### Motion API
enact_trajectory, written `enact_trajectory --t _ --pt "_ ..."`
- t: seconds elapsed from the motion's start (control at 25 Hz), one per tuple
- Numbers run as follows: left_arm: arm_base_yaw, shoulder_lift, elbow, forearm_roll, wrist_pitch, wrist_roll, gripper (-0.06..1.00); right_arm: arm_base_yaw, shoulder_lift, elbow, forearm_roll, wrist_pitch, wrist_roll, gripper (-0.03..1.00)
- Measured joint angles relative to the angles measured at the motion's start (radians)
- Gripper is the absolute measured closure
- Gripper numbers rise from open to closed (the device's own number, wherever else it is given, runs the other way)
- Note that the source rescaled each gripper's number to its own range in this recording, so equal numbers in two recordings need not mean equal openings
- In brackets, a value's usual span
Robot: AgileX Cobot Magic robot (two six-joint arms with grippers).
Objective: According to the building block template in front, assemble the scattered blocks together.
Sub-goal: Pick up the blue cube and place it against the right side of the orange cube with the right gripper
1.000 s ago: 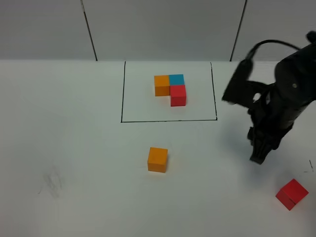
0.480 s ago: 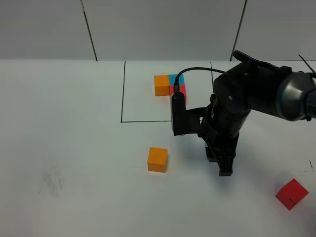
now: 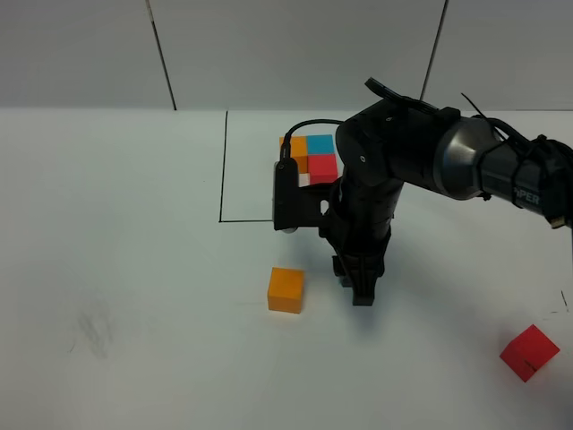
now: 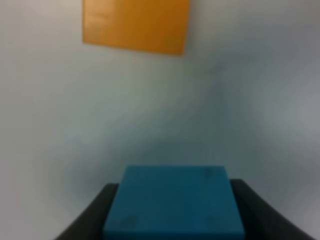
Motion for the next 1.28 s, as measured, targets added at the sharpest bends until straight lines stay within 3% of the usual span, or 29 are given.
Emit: enact_trajectory --t 0.24,1.28 --pt "0.000 0.000 0.000 0.000 0.000 0.000 0.29 0.018 0.037 -0.033 0.034 0.022 -0.001 0.95" --pt "0.000 0.000 0.000 0.000 0.000 0.000 0.29 0.041 0.115 -0.035 0.098 -0.061 -0.041 0.95"
